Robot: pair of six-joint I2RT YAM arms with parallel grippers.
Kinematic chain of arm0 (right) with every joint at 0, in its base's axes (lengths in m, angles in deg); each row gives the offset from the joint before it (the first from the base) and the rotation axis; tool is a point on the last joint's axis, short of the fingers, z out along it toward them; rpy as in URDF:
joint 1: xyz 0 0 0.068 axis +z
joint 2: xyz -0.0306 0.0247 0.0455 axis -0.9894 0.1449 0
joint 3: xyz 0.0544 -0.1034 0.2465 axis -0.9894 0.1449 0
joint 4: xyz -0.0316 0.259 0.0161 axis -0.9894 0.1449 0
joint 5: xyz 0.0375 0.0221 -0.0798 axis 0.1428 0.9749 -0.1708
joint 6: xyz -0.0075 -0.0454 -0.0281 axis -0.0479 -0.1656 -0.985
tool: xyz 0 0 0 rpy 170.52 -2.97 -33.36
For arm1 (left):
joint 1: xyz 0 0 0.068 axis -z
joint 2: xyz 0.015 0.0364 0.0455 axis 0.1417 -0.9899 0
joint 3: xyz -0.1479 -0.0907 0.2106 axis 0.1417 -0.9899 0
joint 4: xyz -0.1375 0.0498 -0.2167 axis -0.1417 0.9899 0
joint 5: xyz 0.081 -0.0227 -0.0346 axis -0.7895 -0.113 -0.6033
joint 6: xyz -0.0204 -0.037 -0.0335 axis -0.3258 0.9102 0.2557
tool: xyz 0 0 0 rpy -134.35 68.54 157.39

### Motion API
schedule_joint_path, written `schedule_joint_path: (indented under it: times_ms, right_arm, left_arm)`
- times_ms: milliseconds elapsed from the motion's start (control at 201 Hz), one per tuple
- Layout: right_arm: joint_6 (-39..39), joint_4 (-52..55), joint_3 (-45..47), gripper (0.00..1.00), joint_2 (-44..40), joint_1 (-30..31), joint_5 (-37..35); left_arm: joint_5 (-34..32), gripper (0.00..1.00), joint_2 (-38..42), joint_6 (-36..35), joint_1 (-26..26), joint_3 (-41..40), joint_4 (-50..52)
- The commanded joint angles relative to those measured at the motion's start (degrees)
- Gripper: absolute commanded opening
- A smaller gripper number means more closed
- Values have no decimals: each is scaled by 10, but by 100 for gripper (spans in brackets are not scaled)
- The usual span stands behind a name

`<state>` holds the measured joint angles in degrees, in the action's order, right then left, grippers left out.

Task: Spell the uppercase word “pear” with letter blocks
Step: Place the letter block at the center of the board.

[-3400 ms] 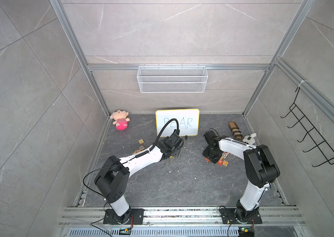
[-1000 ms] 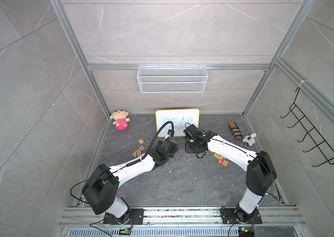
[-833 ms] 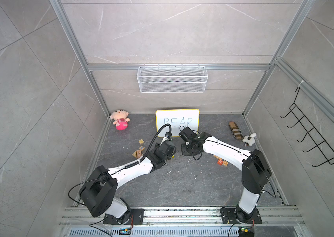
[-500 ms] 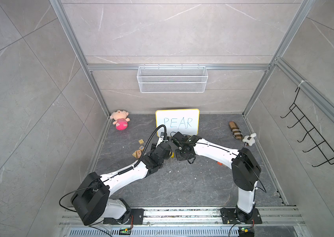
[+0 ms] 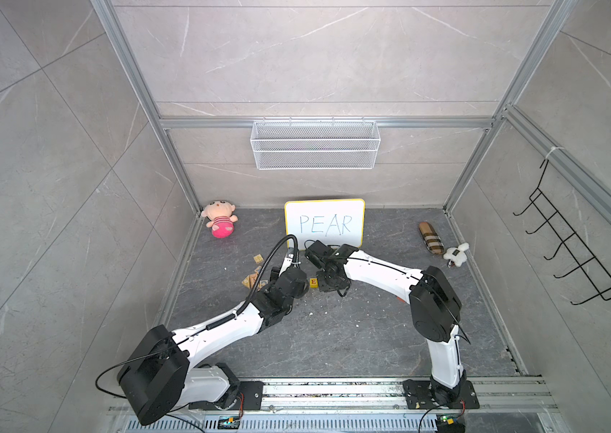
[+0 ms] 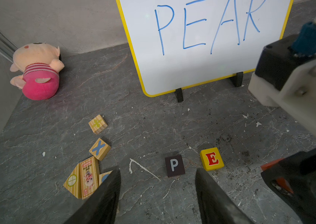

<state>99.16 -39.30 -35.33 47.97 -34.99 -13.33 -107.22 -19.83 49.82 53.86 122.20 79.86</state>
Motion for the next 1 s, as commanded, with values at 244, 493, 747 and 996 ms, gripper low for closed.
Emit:
schedule_joint_path:
  times_ms: [244,493,747,996]
  right_arm:
    - [-5,-13,-2,17,38,-41,30]
    - [-15,-35,-18,17,69,-48,59]
    - [-19,-44,-27,17,92,-49,46]
    - [-27,-47,-32,17,104,-58,41]
  left_arm:
    - [-20,64,86,3,-2,-39,-19]
    - [-10,64,90,13,-2,-36,-3]
    - [-7,64,89,4,-3,-23,5]
    - [-4,64,79,5,-3,-19,4]
